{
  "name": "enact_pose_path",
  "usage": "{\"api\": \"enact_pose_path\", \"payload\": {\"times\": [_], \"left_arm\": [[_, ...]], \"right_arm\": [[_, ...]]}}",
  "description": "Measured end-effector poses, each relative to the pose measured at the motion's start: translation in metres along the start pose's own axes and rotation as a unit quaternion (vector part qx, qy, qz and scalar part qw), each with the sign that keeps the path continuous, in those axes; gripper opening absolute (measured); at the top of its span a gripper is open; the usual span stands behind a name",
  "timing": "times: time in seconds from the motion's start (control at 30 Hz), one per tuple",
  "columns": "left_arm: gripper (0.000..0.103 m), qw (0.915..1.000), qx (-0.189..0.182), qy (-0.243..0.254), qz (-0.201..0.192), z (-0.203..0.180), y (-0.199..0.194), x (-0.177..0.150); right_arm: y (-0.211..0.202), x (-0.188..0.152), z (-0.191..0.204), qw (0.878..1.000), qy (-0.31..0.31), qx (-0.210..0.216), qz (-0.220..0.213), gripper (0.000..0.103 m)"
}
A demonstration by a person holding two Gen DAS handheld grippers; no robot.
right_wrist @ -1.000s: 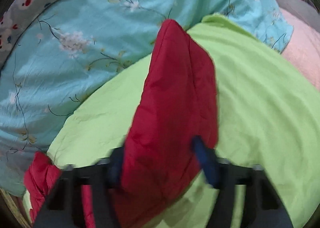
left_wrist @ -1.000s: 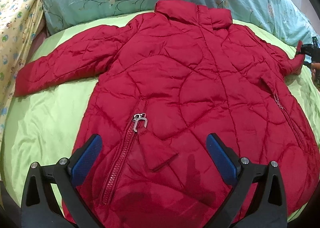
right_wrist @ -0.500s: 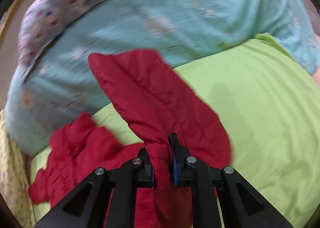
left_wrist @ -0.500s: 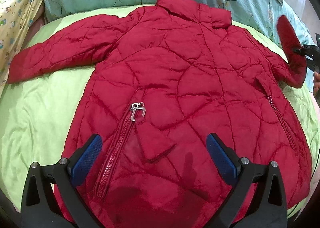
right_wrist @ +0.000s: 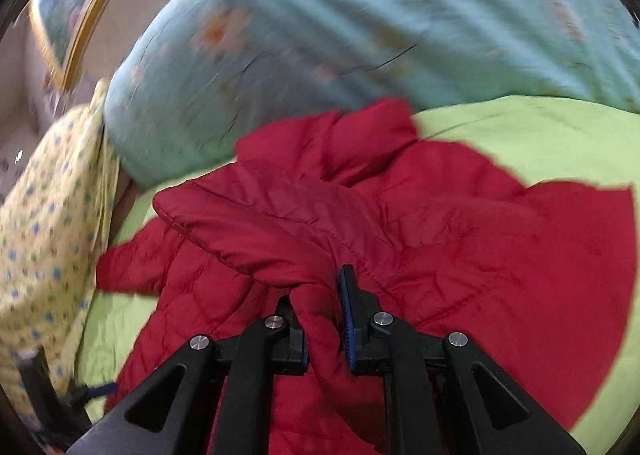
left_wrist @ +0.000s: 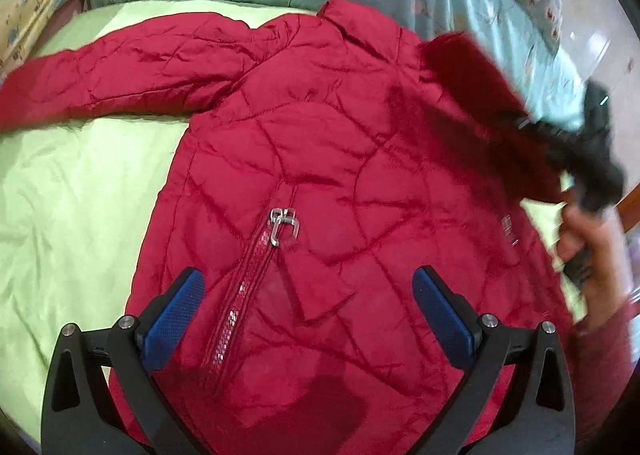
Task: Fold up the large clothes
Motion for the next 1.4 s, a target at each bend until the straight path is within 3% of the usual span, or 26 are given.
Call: {"api": "enact_pose_path", "payload": {"times": [0.13,0.3,0.43,0.57,0.67,0.7,0.77,0.8,0.9,0.93,1.0,1.07,1.13,1.27,1.4], "left_arm": [[0.103,0.9989,-0.041,-0.022,0.002,0.011,-0.001,0.017],[0.103,0.9944,-0.091,-0.054,0.005,0.021,0.011,0.048],[0.103,0.9911,-0.113,-0.070,0.009,0.023,0.030,0.082],[0.103,0.9787,-0.182,-0.081,0.050,0.009,0.063,0.114],[0.103,0.9763,-0.191,-0.074,0.071,-0.006,0.089,0.132],[0.100,0.9747,-0.198,-0.072,0.076,-0.011,0.095,0.135],[0.060,0.9708,-0.214,-0.063,0.088,-0.021,0.106,0.139],[0.029,0.9707,-0.212,-0.060,0.095,-0.023,0.110,0.139],[0.016,0.9725,-0.210,-0.049,0.087,-0.022,0.110,0.140],[0.015,0.9753,-0.203,-0.039,0.077,-0.021,0.104,0.140],[0.014,0.9821,-0.179,-0.023,0.056,-0.015,0.095,0.143],[0.014,0.9890,-0.145,-0.008,0.029,-0.007,0.083,0.146],[0.014,0.9935,-0.113,0.003,0.005,0.004,0.074,0.148],[0.014,0.9966,-0.082,0.011,0.003,0.014,0.077,0.143],[0.018,0.9984,-0.052,0.024,-0.001,0.012,0.077,0.134]], "right_arm": [[0.033,-0.014,0.034,0.998,-0.060,0.011,0.025,0.013],[0.057,-0.034,0.080,0.986,-0.159,0.024,0.047,0.017],[0.065,-0.046,0.084,0.982,-0.178,0.020,0.055,0.019],[0.067,-0.054,0.083,0.981,-0.181,0.021,0.061,0.020],[0.070,-0.052,0.084,0.983,-0.173,0.025,0.062,0.020],[0.071,-0.050,0.084,0.983,-0.172,0.025,0.062,0.020],[0.070,-0.049,0.083,0.983,-0.168,0.026,0.064,0.020],[0.069,-0.049,0.083,0.983,-0.168,0.025,0.065,0.020],[0.063,-0.050,0.079,0.984,-0.161,0.019,0.068,0.027],[0.060,-0.051,0.079,0.985,-0.158,0.024,0.068,0.031],[0.049,-0.053,0.074,0.986,-0.146,0.039,0.067,0.048],[0.035,-0.054,0.066,0.988,-0.137,0.047,0.059,0.053],[0.023,-0.048,0.057,0.991,-0.125,0.036,0.043,0.053],[0.002,-0.019,0.015,0.999,-0.054,0.005,-0.008,0.053],[0.019,-0.005,-0.018,0.999,-0.016,-0.036,0.008,0.055]]}}
Point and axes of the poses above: each gripper's, at about its wrist camera, not at the fingertips, and y roughly the way its jaws point, z to its left, x to its top, the point moved 4 cm from there along y, roughly the way its jaws point, and after that the axes turned 3 degrees about -y, right-handed, at the moved point
